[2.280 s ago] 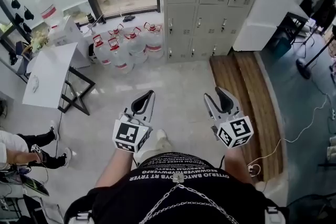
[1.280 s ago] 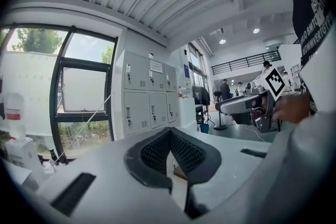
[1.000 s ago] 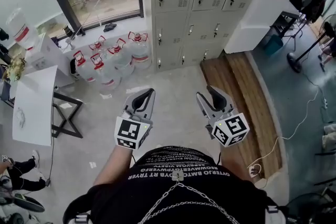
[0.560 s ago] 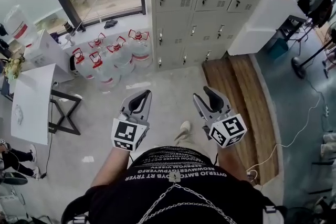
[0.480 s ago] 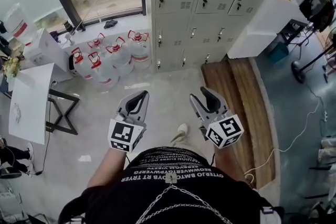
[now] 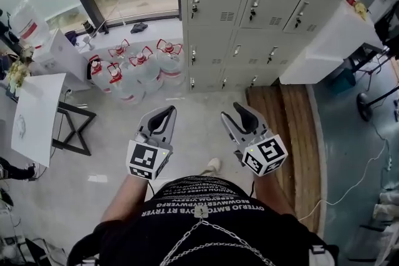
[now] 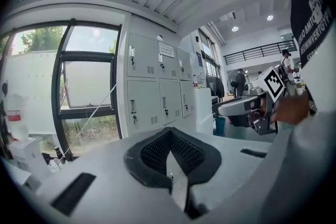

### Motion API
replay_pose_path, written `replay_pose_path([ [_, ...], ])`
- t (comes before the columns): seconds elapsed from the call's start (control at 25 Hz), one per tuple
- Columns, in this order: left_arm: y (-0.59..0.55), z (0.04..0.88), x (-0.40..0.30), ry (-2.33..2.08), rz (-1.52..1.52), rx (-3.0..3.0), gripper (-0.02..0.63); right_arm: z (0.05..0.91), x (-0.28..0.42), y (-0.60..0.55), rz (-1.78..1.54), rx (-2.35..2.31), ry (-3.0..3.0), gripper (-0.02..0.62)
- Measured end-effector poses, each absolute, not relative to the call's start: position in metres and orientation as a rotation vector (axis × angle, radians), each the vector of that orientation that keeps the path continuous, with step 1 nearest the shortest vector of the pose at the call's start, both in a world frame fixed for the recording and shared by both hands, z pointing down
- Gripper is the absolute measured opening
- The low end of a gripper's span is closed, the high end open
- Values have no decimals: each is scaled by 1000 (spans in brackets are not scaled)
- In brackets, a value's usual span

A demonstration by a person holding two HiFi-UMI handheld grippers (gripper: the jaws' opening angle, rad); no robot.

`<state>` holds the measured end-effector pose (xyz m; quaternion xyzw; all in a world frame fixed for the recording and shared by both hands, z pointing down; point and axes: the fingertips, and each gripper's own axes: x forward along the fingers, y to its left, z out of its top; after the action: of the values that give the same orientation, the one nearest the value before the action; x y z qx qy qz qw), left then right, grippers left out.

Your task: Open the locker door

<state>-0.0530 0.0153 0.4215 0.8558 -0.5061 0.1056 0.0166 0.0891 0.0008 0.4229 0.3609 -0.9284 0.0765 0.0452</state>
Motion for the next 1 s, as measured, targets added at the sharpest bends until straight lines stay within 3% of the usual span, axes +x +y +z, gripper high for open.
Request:
replay_pose_path([
  [0.6, -73, 418, 12, -1644, 300, 2593, -2, 428, 144, -92, 242, 952, -2896, 173],
  [1.0, -80, 426, -9, -1757, 298, 2489, -2, 428, 126, -114, 233, 819, -2925, 174],
])
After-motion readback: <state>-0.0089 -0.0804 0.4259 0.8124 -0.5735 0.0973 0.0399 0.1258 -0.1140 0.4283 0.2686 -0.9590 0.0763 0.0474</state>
